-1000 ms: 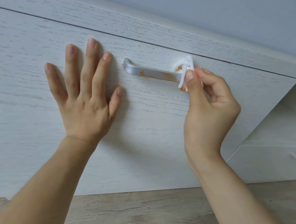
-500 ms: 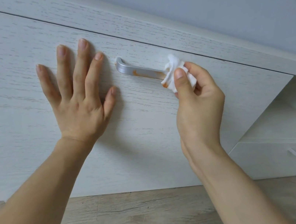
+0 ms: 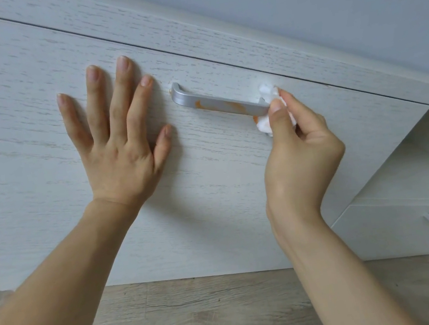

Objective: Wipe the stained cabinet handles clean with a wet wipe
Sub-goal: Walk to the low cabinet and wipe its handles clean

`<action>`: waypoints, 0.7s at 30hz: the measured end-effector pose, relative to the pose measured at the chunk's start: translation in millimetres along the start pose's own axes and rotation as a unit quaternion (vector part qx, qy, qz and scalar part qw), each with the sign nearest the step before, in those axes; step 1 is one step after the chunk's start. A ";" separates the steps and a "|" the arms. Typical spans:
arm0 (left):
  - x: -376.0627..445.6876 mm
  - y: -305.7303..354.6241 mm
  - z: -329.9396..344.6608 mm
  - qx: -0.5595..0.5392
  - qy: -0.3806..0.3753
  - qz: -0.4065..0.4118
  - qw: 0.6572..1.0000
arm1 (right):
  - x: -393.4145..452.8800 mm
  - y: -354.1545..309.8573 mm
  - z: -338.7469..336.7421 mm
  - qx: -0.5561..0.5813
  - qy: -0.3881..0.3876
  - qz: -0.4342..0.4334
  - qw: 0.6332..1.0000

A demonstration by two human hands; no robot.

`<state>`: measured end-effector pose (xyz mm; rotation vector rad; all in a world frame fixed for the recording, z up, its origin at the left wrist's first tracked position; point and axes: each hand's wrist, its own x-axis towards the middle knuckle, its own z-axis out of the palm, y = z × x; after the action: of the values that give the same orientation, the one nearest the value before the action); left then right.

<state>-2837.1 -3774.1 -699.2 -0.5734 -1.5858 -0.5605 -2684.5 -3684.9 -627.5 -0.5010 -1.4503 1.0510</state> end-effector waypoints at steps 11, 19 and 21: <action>-1.3 0.1 3.0 0.014 0.008 -0.003 1.000 | 1.8 -3.9 -7.6 0.077 -0.042 0.064 0.994; -1.2 -0.1 3.9 0.015 0.008 -0.003 1.000 | 4.9 -0.9 -10.1 0.052 -0.001 0.003 0.999; -0.7 0.0 3.5 0.014 0.007 -0.003 1.000 | 1.3 0.7 -6.3 0.059 0.002 0.008 0.998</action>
<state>-2839.7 -3771.8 -700.3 -0.5439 -1.5799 -0.5449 -2679.0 -3681.6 -628.2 -0.4285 -1.3740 1.1407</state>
